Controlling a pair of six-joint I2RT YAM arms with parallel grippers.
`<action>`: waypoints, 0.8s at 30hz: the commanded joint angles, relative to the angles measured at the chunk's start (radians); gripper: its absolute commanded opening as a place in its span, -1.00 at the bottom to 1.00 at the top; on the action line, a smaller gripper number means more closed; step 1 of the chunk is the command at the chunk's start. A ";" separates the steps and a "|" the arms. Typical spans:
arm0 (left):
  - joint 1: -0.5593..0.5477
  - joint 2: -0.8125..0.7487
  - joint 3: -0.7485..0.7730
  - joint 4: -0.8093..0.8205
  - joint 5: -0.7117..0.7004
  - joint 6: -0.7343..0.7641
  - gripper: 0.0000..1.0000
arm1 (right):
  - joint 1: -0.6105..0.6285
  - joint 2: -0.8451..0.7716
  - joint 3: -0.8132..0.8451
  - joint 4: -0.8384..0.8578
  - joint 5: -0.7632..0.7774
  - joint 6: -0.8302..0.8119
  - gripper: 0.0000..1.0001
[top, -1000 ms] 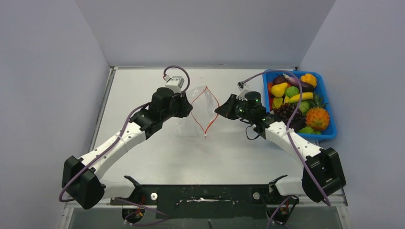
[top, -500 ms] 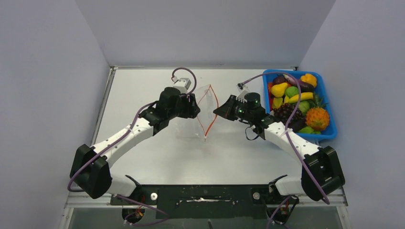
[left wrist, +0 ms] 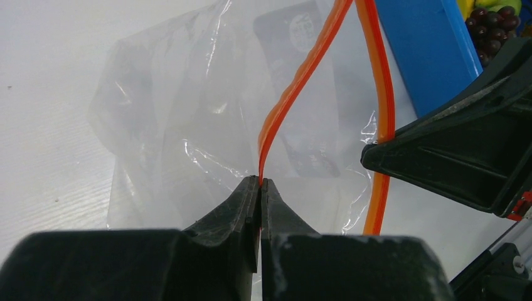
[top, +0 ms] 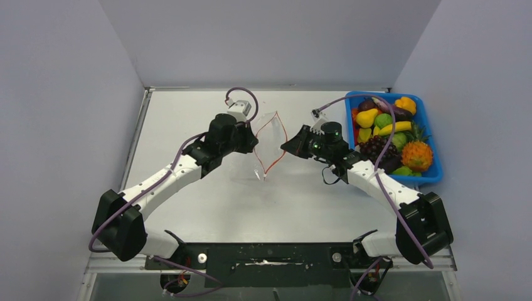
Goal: Place the food in the zip-top bag and seal the zipper
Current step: Open the zipper of the food storage bag at the center of the board.
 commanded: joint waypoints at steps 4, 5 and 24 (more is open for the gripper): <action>0.012 -0.067 0.065 -0.072 -0.145 0.035 -1.00 | -0.030 -0.034 0.011 -0.135 0.141 -0.102 -1.00; 0.017 -0.076 0.065 -0.088 -0.160 0.038 -1.00 | -0.040 -0.039 -0.001 -0.140 0.151 -0.107 -1.00; 0.035 -0.092 0.072 -0.192 -0.137 0.048 -1.00 | -0.084 -0.121 0.078 -0.224 0.193 -0.203 0.38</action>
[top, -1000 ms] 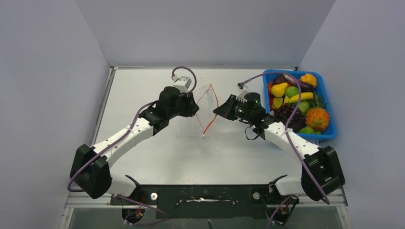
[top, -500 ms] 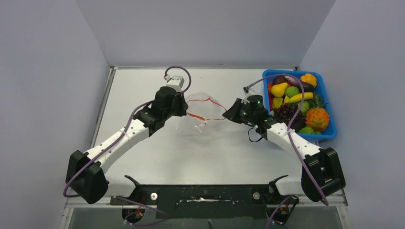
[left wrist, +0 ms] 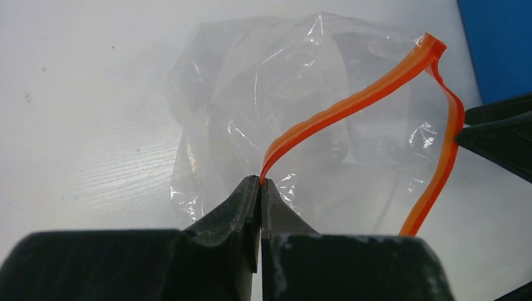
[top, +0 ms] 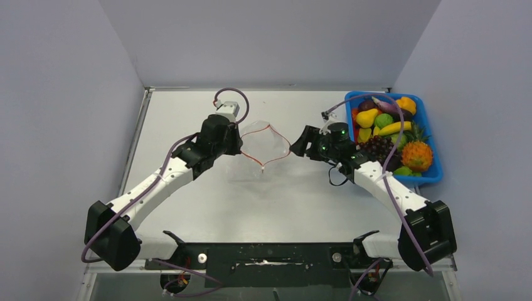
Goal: Place the food in the zip-top bag and seal the zipper
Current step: Open the zipper of the food storage bag at the center of the board, then pick up the fake fruit from the bin.
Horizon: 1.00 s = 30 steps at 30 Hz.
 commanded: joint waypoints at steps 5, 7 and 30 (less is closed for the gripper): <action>0.016 -0.026 0.060 -0.034 0.049 0.017 -1.00 | -0.100 -0.134 0.136 -0.120 0.122 -0.090 0.46; 0.021 -0.044 0.053 -0.039 0.062 0.022 -1.00 | -0.133 -0.148 0.151 -0.154 0.155 -0.112 0.49; 0.042 -0.186 -0.097 0.029 0.187 0.123 -1.00 | -0.576 0.118 0.387 -0.212 0.529 -0.254 0.84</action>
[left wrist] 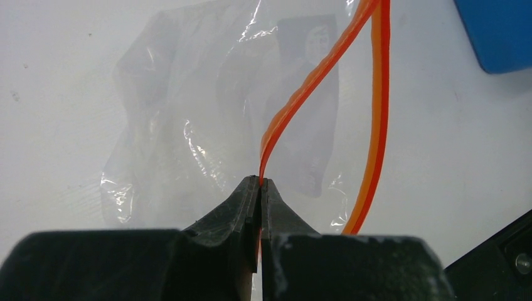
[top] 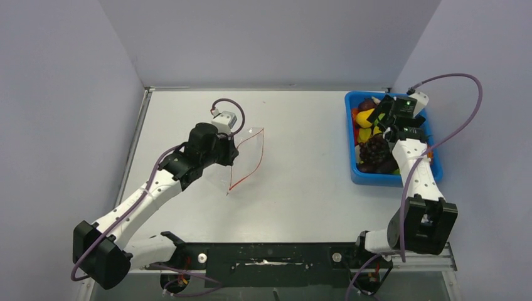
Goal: Place the food in the zip-top bag and seal the zipper
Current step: Pick up the fake fruit from the bin.
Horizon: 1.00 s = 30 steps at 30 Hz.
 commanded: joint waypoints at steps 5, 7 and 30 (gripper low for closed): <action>0.038 -0.044 -0.014 0.091 0.066 0.004 -1.00 | -0.046 0.177 0.097 0.136 0.005 -0.073 0.44; 0.046 -0.051 -0.018 0.091 0.066 0.005 -1.00 | -0.059 0.202 0.092 0.179 -0.026 -0.069 0.35; 0.113 -0.084 -0.038 0.116 0.112 -0.014 -1.00 | -0.079 0.444 0.248 0.242 -0.224 -0.001 0.27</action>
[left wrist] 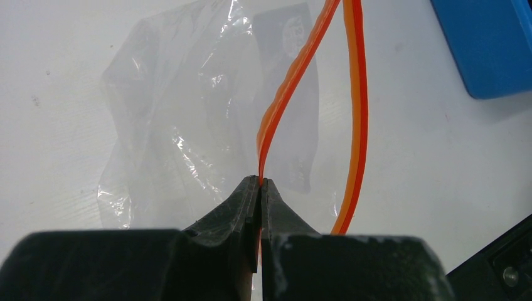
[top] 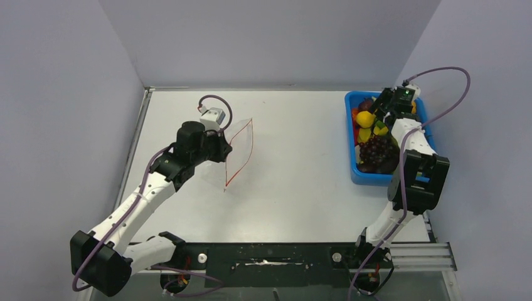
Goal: Place the food in the zip-top bag and seal the zipper
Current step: Pick up the fake fruit from the bin.
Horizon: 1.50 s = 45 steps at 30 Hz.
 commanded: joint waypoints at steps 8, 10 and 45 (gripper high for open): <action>0.010 -0.038 0.007 0.073 0.023 -0.010 -1.00 | 0.003 0.095 0.107 0.003 -0.044 0.002 0.23; 0.013 -0.037 0.006 0.076 0.029 -0.012 -1.00 | 0.007 0.117 0.117 -0.007 -0.047 -0.006 0.23; 0.034 -0.057 -0.001 0.088 0.033 -0.025 -1.00 | 0.074 0.207 0.185 -0.124 0.055 -0.024 0.32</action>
